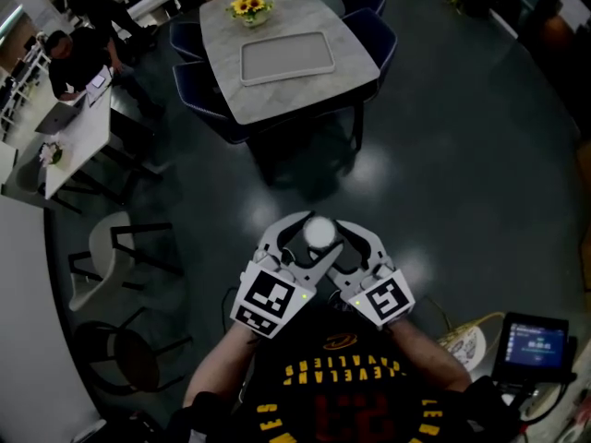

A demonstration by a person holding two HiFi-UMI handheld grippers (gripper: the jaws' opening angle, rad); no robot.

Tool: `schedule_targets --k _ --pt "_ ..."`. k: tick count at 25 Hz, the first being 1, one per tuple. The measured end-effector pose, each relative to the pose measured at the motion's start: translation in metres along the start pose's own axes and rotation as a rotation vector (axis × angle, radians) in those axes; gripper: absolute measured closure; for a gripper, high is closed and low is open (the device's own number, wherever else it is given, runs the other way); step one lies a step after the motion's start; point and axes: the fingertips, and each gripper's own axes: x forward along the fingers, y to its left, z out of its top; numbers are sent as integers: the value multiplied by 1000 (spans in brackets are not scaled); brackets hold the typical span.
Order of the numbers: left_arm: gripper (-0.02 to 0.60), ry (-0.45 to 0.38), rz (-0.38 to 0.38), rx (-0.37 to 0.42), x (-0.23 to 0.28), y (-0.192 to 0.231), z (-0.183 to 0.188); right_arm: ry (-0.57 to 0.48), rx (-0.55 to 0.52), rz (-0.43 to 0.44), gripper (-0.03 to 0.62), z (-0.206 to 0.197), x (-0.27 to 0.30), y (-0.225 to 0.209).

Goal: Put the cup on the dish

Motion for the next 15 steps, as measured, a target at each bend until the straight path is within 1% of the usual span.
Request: schedule_targets --k 6,15 --pt "313 -17 -30 -12 8 43 -2 8 -5 4 339 2 43 -13" --pt "313 -28 -78 -8 11 134 8 25 -3 -30 339 18 132 -35"
